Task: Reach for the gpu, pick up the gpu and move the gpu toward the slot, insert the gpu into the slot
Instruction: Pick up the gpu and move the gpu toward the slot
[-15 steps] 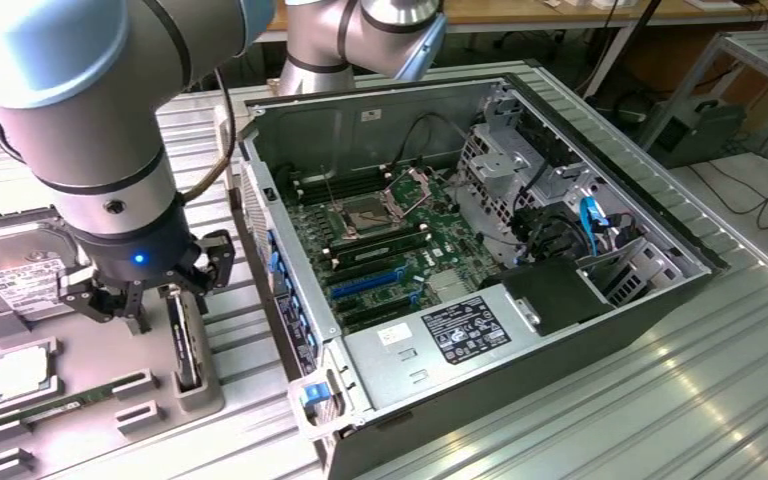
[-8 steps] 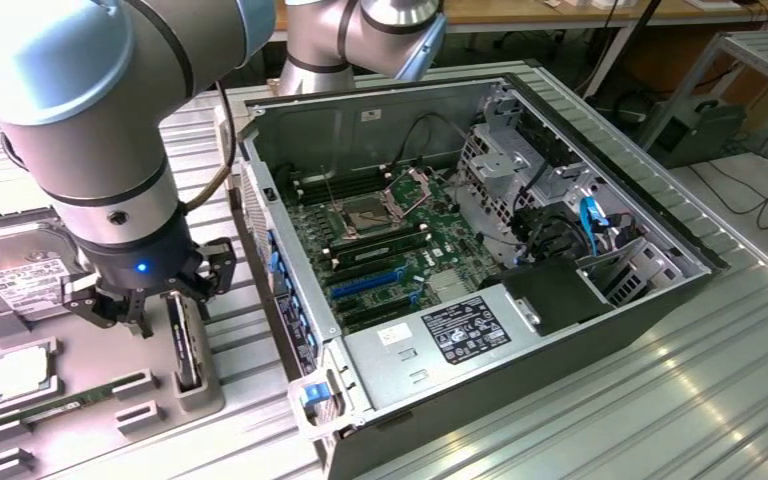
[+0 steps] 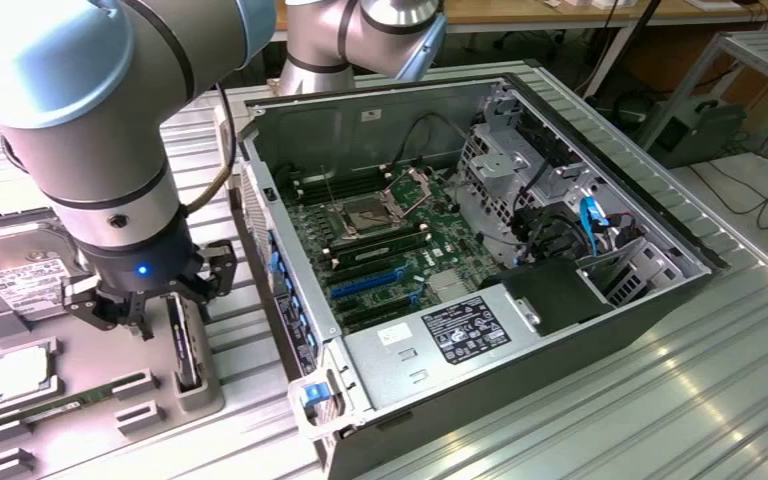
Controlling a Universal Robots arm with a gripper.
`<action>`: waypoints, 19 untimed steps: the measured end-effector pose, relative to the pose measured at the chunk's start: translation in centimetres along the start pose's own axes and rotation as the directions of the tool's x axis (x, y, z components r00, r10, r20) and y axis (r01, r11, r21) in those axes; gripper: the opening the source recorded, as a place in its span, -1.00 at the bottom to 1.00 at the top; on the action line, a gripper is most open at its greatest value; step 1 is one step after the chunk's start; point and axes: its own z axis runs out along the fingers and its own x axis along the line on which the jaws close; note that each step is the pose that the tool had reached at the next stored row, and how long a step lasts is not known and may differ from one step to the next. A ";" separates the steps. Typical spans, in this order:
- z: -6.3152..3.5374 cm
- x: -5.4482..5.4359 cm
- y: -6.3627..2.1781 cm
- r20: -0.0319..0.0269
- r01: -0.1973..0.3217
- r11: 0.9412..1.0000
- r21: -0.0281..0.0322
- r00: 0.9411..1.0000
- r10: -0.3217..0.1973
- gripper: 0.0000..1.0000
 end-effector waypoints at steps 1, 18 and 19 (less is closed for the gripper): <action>0.00 0.0 -0.23 0.000 0.000 1.000 0.000 1.000 0.000 0.20; 0.14 -0.2 -0.55 0.000 -0.001 1.000 0.000 1.000 0.001 0.00; 0.13 -0.2 -0.55 0.000 -0.001 1.000 0.000 1.000 0.001 -0.15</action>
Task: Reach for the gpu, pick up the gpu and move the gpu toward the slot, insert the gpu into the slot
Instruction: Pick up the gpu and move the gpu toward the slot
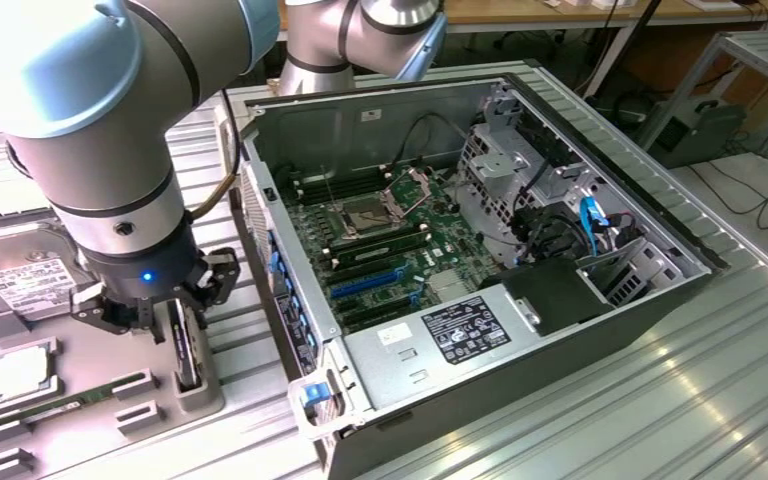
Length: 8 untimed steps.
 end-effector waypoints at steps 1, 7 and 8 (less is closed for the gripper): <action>0.00 0.0 0.00 0.000 0.000 1.000 0.000 1.000 0.000 -0.15; 0.00 0.0 0.00 0.000 0.000 1.000 0.000 1.000 0.000 -0.44; 0.00 0.0 0.00 0.000 0.000 1.000 0.000 1.000 0.000 -0.44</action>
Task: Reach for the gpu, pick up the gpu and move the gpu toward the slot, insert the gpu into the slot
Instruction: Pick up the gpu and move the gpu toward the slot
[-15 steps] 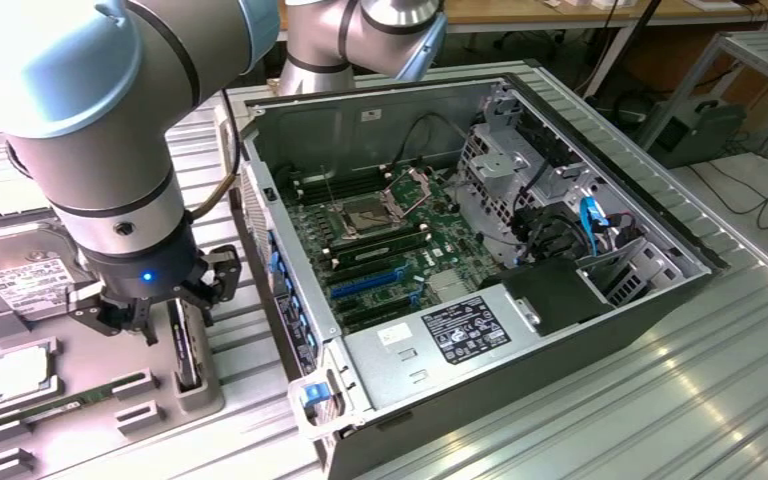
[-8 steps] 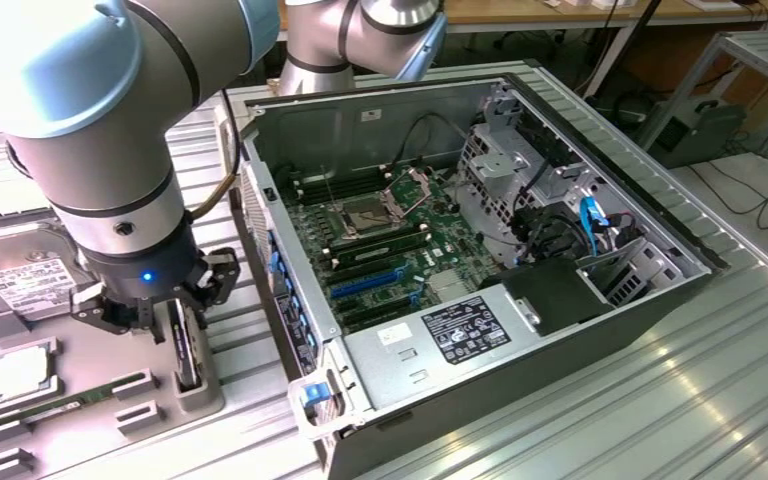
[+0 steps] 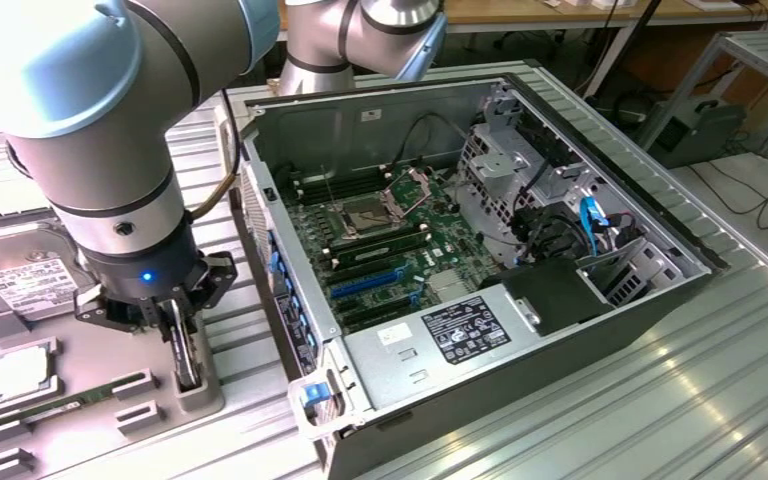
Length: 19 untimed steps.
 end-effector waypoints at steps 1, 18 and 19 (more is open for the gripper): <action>0.00 0.0 0.00 0.000 0.000 1.000 0.000 1.000 0.000 -0.44; -1.63 0.0 0.07 0.000 0.000 1.000 0.000 1.000 0.000 -0.45; -2.17 0.0 0.09 0.000 0.000 1.000 0.000 1.000 0.000 -0.45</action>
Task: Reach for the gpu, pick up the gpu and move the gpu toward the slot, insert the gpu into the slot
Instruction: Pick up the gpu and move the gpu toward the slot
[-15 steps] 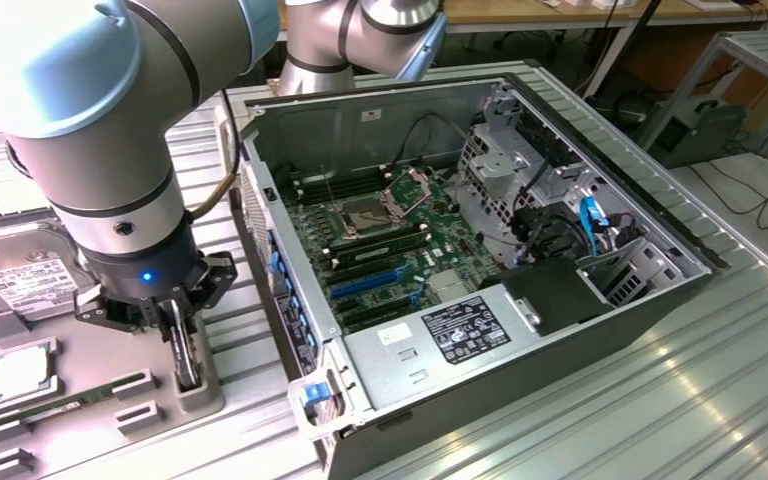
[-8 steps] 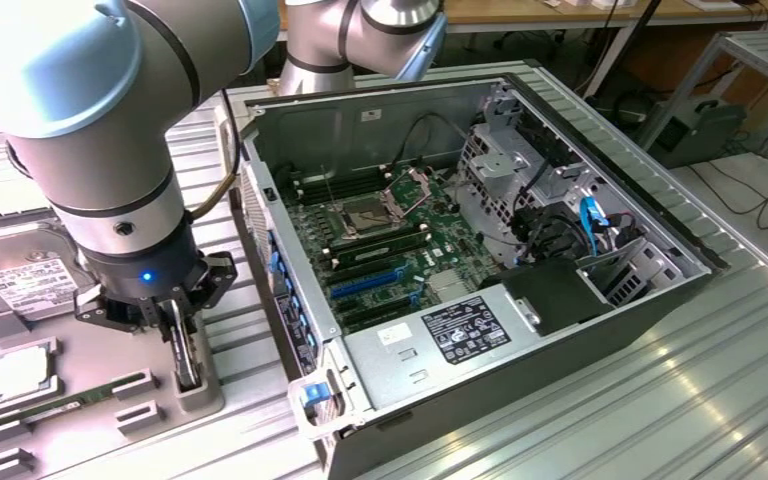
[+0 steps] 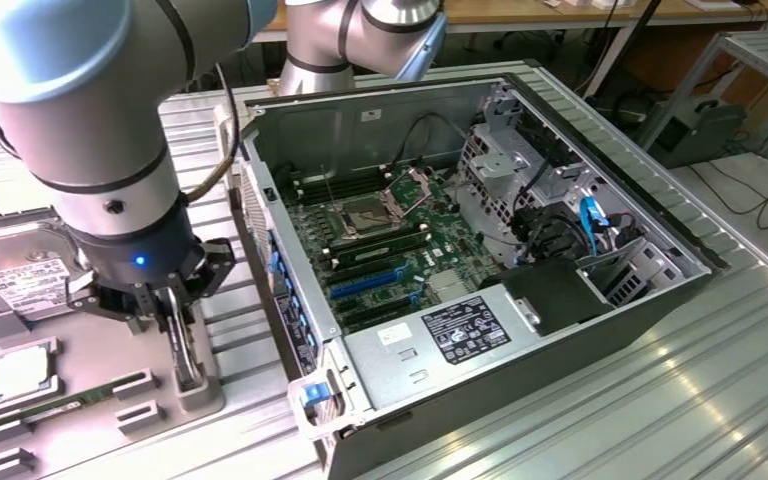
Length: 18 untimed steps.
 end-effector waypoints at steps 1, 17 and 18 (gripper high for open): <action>-0.56 0.0 0.02 0.000 0.000 1.000 0.000 1.000 0.000 -0.45; -8.35 -0.2 0.35 -0.001 0.000 1.000 0.000 1.000 0.000 -0.45; -8.81 -0.2 0.37 -0.001 0.000 1.000 0.000 1.000 0.000 -0.45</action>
